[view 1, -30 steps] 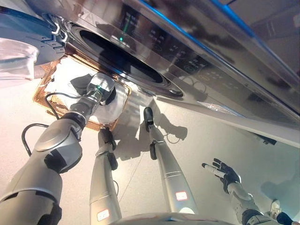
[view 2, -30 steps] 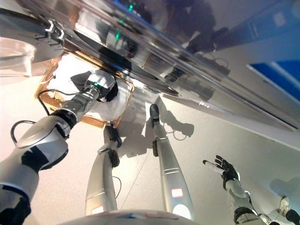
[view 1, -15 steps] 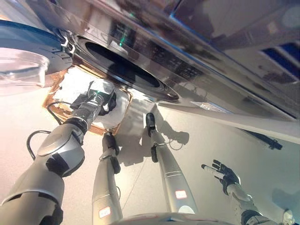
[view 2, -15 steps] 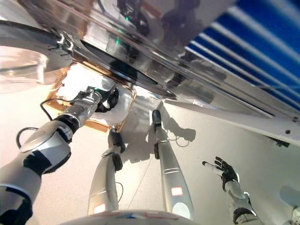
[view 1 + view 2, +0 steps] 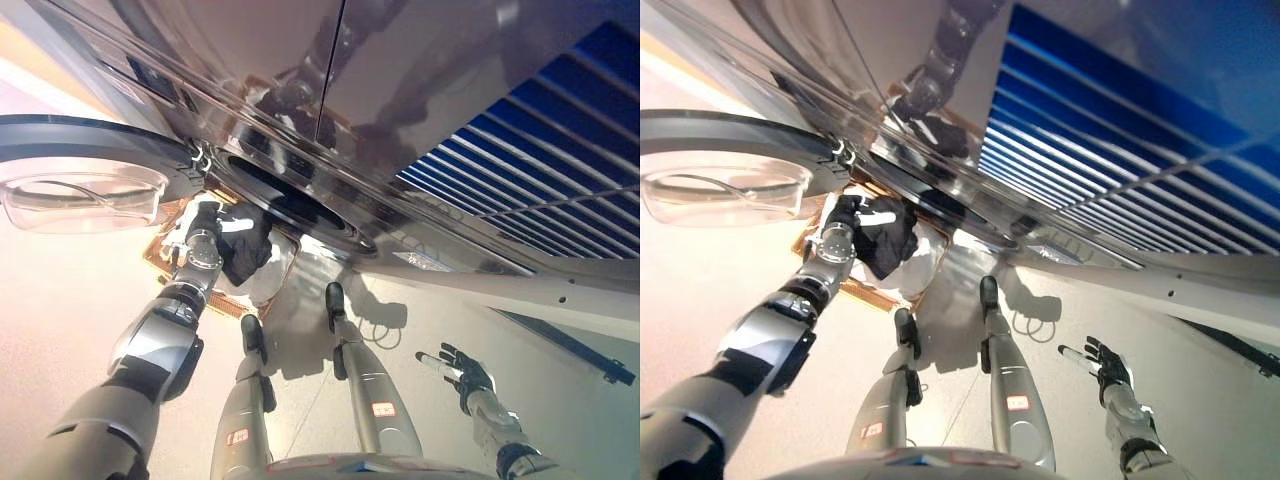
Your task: Put the clothes in the basket into the washing machine.
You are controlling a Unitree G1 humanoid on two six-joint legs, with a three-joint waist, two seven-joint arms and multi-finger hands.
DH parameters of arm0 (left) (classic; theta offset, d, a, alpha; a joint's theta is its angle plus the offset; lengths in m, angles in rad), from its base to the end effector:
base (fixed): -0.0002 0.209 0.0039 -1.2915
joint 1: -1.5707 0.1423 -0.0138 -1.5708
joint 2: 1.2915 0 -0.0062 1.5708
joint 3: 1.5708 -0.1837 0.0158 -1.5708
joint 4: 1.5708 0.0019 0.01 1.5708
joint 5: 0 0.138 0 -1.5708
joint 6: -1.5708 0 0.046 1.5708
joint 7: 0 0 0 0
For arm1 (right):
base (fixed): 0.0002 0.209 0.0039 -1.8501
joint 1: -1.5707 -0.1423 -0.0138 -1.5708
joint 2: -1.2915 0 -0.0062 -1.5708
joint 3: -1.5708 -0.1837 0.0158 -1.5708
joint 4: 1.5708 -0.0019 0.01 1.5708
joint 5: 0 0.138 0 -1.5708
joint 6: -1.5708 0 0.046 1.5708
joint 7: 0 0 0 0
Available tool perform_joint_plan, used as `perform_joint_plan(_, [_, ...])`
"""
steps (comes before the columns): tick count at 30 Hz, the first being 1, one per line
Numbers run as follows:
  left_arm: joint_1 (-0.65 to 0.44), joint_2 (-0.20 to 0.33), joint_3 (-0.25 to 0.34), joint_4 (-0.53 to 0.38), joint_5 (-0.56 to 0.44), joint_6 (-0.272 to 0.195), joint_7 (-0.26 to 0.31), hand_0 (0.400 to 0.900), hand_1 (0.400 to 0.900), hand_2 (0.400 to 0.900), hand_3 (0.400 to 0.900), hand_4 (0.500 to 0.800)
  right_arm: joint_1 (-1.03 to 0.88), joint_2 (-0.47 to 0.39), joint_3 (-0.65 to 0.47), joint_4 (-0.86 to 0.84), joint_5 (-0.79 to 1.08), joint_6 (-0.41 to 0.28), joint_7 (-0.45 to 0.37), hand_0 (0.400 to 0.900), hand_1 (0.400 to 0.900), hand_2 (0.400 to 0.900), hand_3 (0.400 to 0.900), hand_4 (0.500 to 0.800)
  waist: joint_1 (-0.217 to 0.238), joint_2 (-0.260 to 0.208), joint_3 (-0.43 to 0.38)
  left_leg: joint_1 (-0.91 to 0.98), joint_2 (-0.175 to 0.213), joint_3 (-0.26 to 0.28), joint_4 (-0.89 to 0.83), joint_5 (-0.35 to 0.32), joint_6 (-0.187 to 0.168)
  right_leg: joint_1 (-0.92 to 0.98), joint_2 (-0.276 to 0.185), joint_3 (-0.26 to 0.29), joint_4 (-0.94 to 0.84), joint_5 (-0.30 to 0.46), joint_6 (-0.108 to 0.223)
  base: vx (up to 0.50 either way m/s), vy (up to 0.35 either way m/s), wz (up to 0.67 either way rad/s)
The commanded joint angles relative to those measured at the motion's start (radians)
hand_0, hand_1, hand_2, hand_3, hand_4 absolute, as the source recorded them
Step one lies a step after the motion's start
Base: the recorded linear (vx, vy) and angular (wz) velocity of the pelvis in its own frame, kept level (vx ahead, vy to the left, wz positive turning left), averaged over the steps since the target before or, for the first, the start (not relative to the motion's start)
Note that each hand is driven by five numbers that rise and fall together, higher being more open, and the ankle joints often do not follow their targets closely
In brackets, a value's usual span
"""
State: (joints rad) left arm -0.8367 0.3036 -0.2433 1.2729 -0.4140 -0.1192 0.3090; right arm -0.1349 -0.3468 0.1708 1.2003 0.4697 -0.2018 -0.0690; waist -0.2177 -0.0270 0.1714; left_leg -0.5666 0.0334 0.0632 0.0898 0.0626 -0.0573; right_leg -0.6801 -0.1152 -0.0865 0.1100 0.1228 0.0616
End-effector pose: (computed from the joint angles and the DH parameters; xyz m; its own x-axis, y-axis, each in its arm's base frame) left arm 0.3249 0.1960 0.0536 0.8919 0.3623 -0.2706 -0.3185 0.9281 0.1930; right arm 0.1330 -0.2559 -0.0858 0.6196 -0.3328 -0.7109 0.2917 0.9384 -0.1851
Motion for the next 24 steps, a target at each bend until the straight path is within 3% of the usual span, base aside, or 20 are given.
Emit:
perform_joint_plan(1, [-0.049,-0.03,0.085,-0.039,-0.309,-0.115,-0.038,0.4,0.4,0.4,0.4,0.5,0.015,-0.038,0.008,0.049,0.038,0.009,-0.045,0.9,0.9,0.9,0.9,0.8,-0.007,-0.001,0.002,-0.03,-0.027,-0.022,0.026,-0.01,0.001,0.074,0.047,-0.024,-0.075,0.028,0.026,0.06,-0.053,0.0])
perform_joint_plan(2, [-0.055,-0.093,0.113,-0.076,-0.439,-0.149,-0.039,0.4,0.4,0.4,0.4,0.5,-0.011,-0.029,0.018,0.061,0.059,0.016,-0.052,0.9,0.9,0.9,0.9,0.8,-0.002,-0.002,0.001,-0.015,-0.027,-0.025,0.015,-0.008,0.002,0.087,0.05,-0.026,-0.081,0.026,0.024,0.04,-0.038,0.0])
perform_joint_plan(4, [-0.059,-0.15,0.133,-0.109,-0.538,-0.16,-0.064,0.4,0.4,0.4,0.4,0.5,-0.024,-0.019,0.026,0.066,0.077,0.02,-0.056,0.9,0.9,0.9,0.9,0.8,-0.002,-0.003,-0.001,0.001,-0.025,-0.022,0.009,-0.009,0.001,0.098,0.054,-0.025,-0.08,0.022,0.023,0.05,-0.033,-0.04])
perform_joint_plan(6, [-0.065,-0.174,0.135,-0.128,-0.574,-0.177,-0.062,0.4,0.4,0.4,0.4,0.5,-0.029,-0.016,0.032,0.071,0.083,0.021,-0.059,0.9,0.9,0.9,0.9,0.8,-0.002,-0.004,-0.001,0.006,-0.024,-0.023,0.006,-0.009,0.001,0.102,0.056,-0.022,-0.079,0.021,0.023,0.04,-0.015,-0.05])
perform_joint_plan(7, [-0.071,-0.217,0.142,-0.146,-0.64,-0.187,-0.079,0.4,0.4,0.4,0.4,0.5,-0.033,-0.011,0.039,0.07,0.09,0.023,-0.059,0.9,0.9,0.9,0.9,0.8,-0.004,-0.005,-0.003,0.012,-0.023,-0.022,0.005,-0.012,0.001,0.104,0.059,-0.021,-0.076,0.018,0.023,0.03,-0.015,-0.06])
perform_joint_plan(11, [-0.136,-0.304,0.117,-0.2,-0.699,-0.228,-0.085,0.4,0.4,0.4,0.4,0.5,-0.041,0.0,0.055,0.083,0.105,0.03,-0.068,0.9,0.9,0.9,0.9,0.8,-0.015,-0.005,-0.008,0.029,-0.016,-0.021,-0.015,-0.007,0.0,0.104,0.064,-0.018,-0.07,0.009,0.021,0.04,-0.015,-0.06])
perform_joint_plan(14, [-0.214,-0.329,0.102,-0.216,-0.714,-0.247,-0.076,0.4,0.4,0.4,0.4,0.5,-0.032,0.001,0.063,0.086,0.104,0.026,-0.075,0.9,0.9,0.9,0.9,0.8,-0.029,-0.005,-0.016,0.042,-0.009,-0.015,-0.052,0.009,-0.003,0.1,0.069,-0.017,-0.074,0.009,0.024,0.05,0.001,-0.12])
perform_joint_plan(17, [-0.277,-0.323,0.102,-0.23,-0.721,-0.274,-0.054,0.4,0.4,0.4,0.4,0.5,-0.015,0.011,0.068,0.073,0.098,0.02,-0.086,0.9,0.9,0.9,0.9,0.8,-0.045,-0.01,-0.029,0.045,-0.002,-0.01,-0.076,0.019,-0.006,0.093,0.073,-0.014,-0.082,0.012,0.027,0.03,-0.004,-0.14])
perform_joint_plan(21, [-0.328,-0.297,0.119,-0.231,-0.74,-0.273,-0.063,0.4,0.4,0.4,0.4,0.5,0.006,0.02,0.068,0.05,0.086,0.007,-0.089,0.9,0.9,0.9,0.9,0.8,-0.064,-0.021,-0.052,0.047,0.007,-0.004,-0.091,0.02,-0.008,0.081,0.082,-0.005,-0.089,0.017,0.03,0.04,-0.011,-0.19])
perform_joint_plan(22, [-0.331,-0.291,0.118,-0.233,-0.738,-0.271,-0.067,0.592,0.592,0.592,0.592,0.615,0.012,0.021,0.068,0.047,0.083,0.005,-0.088,0.9,0.9,0.9,0.9,0.8,-0.066,-0.023,-0.058,0.048,0.008,-0.003,-0.094,0.02,-0.008,0.08,0.083,-0.003,-0.091,0.018,0.03,0.07,-0.002,-0.23])
perform_joint_plan(23, [-0.332,-0.283,0.115,-0.224,-0.746,-0.257,-0.084,0.9,0.9,0.9,0.9,0.8,0.022,0.025,0.068,0.042,0.074,0.005,-0.084,0.9,0.9,0.9,0.9,0.8,-0.071,-0.024,-0.067,0.052,0.011,-0.001,-0.098,0.019,-0.01,0.08,0.084,0.001,-0.094,0.018,0.031,0.07,0.006,-0.19])
perform_joint_plan(24, [-0.318,-0.279,0.114,-0.228,-0.758,-0.247,-0.108,0.9,0.9,0.9,0.9,0.8,0.03,0.025,0.064,0.04,0.069,0.006,-0.082,0.9,0.9,0.9,0.9,0.8,-0.072,-0.023,-0.071,0.053,0.012,-0.002,-0.099,0.018,-0.009,0.082,0.085,0.004,-0.094,0.017,0.031,0.07,0.007,-0.1])
